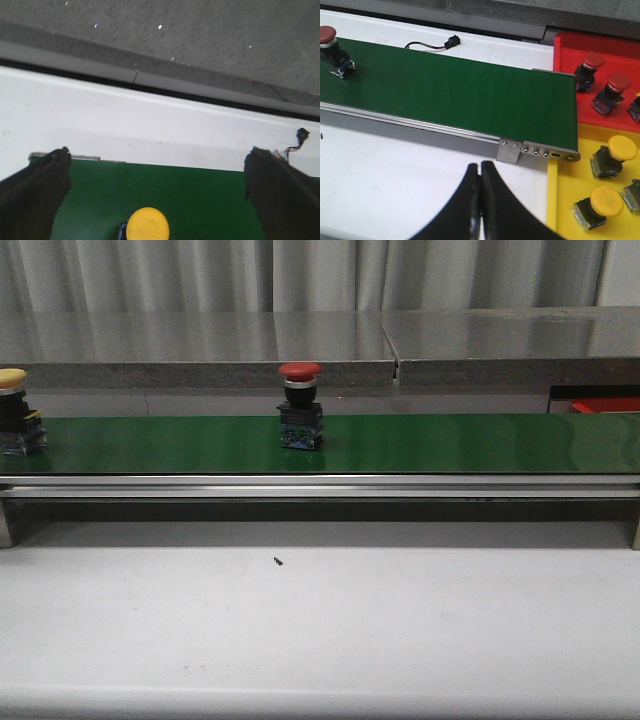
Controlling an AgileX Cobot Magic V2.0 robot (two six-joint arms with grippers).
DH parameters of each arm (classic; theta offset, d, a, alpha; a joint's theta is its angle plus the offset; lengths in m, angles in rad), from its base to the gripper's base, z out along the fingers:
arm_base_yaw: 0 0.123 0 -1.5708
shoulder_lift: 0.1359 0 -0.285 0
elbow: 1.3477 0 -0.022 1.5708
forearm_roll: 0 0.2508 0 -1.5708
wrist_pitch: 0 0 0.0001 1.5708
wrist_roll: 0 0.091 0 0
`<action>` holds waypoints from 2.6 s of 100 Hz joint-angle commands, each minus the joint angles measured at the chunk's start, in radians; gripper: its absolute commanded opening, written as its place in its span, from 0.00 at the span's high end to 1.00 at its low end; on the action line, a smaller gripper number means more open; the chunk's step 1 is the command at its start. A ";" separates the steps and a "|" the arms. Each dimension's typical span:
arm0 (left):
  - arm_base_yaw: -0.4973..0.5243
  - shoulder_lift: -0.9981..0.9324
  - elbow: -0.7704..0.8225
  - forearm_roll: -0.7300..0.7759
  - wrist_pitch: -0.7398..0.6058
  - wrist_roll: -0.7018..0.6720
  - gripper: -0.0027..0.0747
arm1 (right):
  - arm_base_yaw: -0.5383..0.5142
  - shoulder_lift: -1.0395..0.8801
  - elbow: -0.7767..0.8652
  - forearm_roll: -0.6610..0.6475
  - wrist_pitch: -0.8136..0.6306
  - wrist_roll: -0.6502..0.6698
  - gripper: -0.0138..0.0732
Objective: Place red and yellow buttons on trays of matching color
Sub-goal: 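Set the yellow button on the belt and open the left gripper, then move the right gripper down toward the red button nearing the belt's end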
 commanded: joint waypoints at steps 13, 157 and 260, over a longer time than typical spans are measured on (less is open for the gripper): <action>-0.008 -0.208 0.045 -0.152 0.023 0.132 0.11 | 0.003 0.000 -0.025 0.013 -0.061 -0.006 0.98; -0.189 -1.035 0.830 -0.211 -0.370 0.295 0.99 | 0.003 0.005 -0.020 0.057 -0.031 -0.007 0.13; -0.187 -1.035 0.830 -0.211 -0.370 0.295 0.99 | 0.183 1.108 -0.725 0.065 0.026 -0.137 0.18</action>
